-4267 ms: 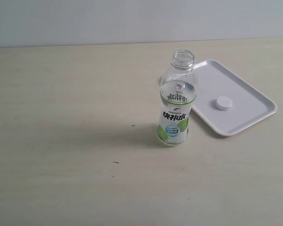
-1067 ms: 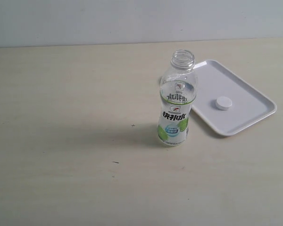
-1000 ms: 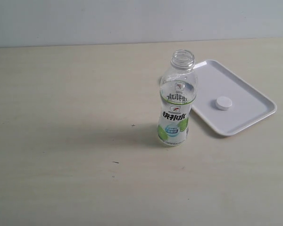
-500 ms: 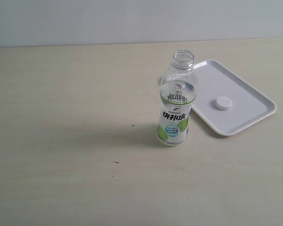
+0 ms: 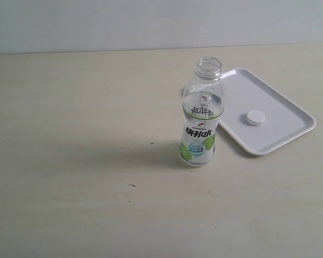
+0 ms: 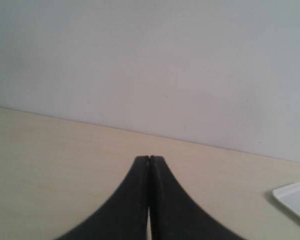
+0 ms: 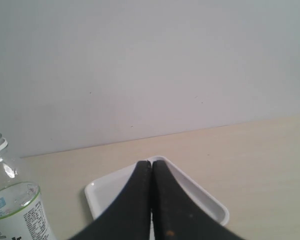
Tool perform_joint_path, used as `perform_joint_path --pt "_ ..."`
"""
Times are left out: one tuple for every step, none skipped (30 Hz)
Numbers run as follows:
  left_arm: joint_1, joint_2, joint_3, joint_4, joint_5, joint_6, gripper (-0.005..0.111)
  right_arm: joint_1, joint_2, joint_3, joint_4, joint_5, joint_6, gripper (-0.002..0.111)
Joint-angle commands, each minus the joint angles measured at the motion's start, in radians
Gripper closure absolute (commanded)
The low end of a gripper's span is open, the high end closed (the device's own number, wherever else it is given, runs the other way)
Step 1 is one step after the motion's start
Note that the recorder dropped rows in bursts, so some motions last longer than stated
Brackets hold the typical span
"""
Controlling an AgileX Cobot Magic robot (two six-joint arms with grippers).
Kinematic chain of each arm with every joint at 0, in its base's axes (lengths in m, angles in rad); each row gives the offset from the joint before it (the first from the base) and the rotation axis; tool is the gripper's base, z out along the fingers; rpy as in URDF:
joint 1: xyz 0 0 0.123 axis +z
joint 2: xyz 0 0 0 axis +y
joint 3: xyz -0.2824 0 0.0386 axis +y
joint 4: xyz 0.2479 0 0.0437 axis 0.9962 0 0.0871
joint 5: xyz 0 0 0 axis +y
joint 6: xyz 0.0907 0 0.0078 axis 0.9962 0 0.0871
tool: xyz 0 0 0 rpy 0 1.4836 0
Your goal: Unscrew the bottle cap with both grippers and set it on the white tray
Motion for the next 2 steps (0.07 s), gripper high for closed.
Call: perform_joint_path --pt "0.002 -0.006 -0.001 -0.007 0.003 0.007 0.107 -0.004 -0.006 0.005 -0.009 -0.013 0.001 0.108" --pt "0.002 -0.006 -0.001 -0.007 0.003 0.007 0.107 -0.004 -0.006 0.005 -0.009 -0.013 0.001 0.108"
